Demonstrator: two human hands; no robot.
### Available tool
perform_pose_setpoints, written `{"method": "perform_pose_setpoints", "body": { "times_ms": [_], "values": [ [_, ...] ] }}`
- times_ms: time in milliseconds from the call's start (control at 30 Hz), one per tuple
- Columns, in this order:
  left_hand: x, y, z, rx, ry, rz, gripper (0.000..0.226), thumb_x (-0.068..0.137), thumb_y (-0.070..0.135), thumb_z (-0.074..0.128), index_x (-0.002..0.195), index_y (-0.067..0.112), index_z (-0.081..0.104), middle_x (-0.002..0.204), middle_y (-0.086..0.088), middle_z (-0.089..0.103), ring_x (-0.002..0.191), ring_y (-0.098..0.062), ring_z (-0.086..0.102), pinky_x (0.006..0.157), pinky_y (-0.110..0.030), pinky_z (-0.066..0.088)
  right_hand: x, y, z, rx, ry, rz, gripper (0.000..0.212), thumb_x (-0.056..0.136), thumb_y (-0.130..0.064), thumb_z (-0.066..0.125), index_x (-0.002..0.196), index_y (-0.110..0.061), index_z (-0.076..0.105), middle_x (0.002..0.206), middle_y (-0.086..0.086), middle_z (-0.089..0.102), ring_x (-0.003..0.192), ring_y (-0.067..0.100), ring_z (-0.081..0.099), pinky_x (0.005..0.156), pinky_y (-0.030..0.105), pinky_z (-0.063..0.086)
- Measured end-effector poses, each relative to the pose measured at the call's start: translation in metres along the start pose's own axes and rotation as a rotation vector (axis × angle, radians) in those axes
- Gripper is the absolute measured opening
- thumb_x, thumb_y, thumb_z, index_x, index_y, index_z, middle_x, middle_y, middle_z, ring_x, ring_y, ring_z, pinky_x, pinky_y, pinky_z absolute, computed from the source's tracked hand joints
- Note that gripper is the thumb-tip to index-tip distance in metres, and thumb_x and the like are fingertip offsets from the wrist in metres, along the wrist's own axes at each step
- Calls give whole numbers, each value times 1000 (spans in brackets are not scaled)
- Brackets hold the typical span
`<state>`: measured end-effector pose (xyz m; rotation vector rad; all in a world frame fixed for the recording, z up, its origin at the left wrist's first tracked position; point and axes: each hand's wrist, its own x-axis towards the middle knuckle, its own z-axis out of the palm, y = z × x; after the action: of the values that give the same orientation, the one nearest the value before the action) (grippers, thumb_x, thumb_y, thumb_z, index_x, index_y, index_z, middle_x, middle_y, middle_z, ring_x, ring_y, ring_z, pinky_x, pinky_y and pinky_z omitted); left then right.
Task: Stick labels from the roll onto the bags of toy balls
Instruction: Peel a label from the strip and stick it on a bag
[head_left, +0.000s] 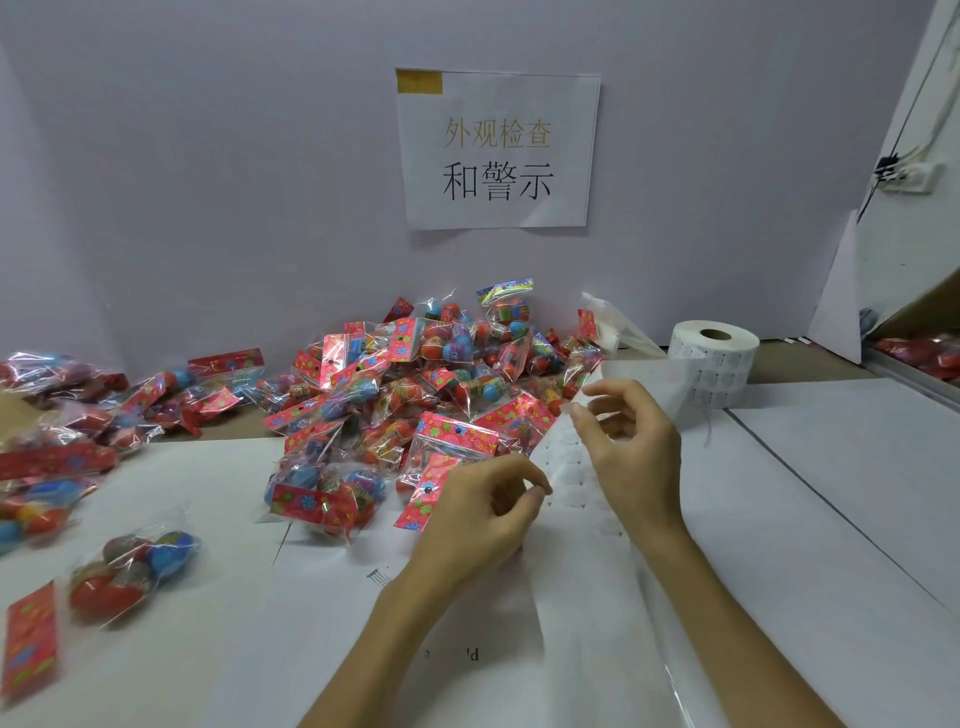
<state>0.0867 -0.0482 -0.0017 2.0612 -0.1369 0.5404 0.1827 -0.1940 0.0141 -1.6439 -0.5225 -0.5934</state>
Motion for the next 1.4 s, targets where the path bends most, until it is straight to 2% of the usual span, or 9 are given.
{"method": "perform_pose_setpoints", "body": {
  "times_ms": [133, 267, 333, 533, 733, 900, 1000, 1233, 1400],
  "values": [
    [4, -1, -1, -22, 116, 1, 17, 94, 4, 64, 90, 16, 75, 65, 2, 66, 59, -24, 61, 58, -44, 54, 0, -1, 0, 86, -134, 62, 29, 85, -12, 80, 107, -26, 68, 91, -10, 70, 84, 10, 69, 71, 23, 58],
    [8, -2, -9, -35, 312, -63, 18, 96, 11, 67, 93, 29, 71, 80, 13, 69, 69, -6, 66, 59, -18, 53, -3, -4, 2, 181, -314, 70, 46, 84, -2, 78, 117, -32, 67, 92, -8, 71, 86, 13, 70, 73, 22, 56],
    [9, -2, -11, -56, 362, -94, 23, 96, 16, 68, 94, 38, 67, 88, 16, 69, 77, -3, 66, 62, -17, 55, -5, -4, 3, 156, -398, 53, 59, 82, 9, 71, 121, -34, 65, 93, -9, 70, 87, 14, 69, 73, 22, 54],
    [9, -5, -12, -9, 274, -95, 6, 90, 24, 78, 95, 25, 76, 89, 13, 72, 80, -5, 66, 67, -15, 52, -10, -5, 6, 116, -543, -7, 69, 71, 7, 54, 118, -41, 66, 90, -7, 70, 78, 19, 69, 69, 24, 56],
    [9, -4, -11, -34, 293, -80, 15, 88, 12, 78, 78, 22, 73, 73, 10, 71, 70, -9, 65, 63, -17, 50, -14, -5, 10, 97, -531, -20, 58, 80, 2, 68, 116, -43, 66, 95, -16, 69, 84, 14, 67, 69, 20, 54],
    [11, -4, -15, -175, 322, -108, 7, 89, 13, 77, 85, 18, 78, 80, 7, 75, 74, -8, 67, 66, -17, 52, -13, -5, 12, 74, -493, 35, 23, 86, -21, 81, 107, -28, 72, 94, -13, 72, 85, 12, 70, 72, 25, 58],
    [11, -5, -15, -183, 335, -137, 11, 91, 15, 75, 87, 25, 78, 81, 12, 75, 75, -6, 68, 66, -17, 54, -12, -4, 11, 70, -438, 47, 3, 90, -17, 76, 92, -19, 73, 81, -7, 72, 77, 15, 70, 73, 30, 59],
    [7, -6, -12, 27, 340, -111, 29, 90, 14, 72, 110, 35, 68, 97, 20, 69, 89, 2, 63, 68, -10, 52, -15, 0, 12, -69, -450, -66, 13, 88, -16, 68, 78, -23, 62, 72, -11, 63, 68, 9, 61, 62, 16, 49],
    [7, -7, -13, 125, 244, 27, 9, 85, 25, 73, 94, 25, 77, 95, 16, 71, 92, -6, 63, 72, -11, 44, -13, 2, 7, -196, -512, -207, 9, 83, -22, 62, 76, -26, 57, 70, -11, 60, 69, 13, 61, 62, 28, 52]
  ]
}}
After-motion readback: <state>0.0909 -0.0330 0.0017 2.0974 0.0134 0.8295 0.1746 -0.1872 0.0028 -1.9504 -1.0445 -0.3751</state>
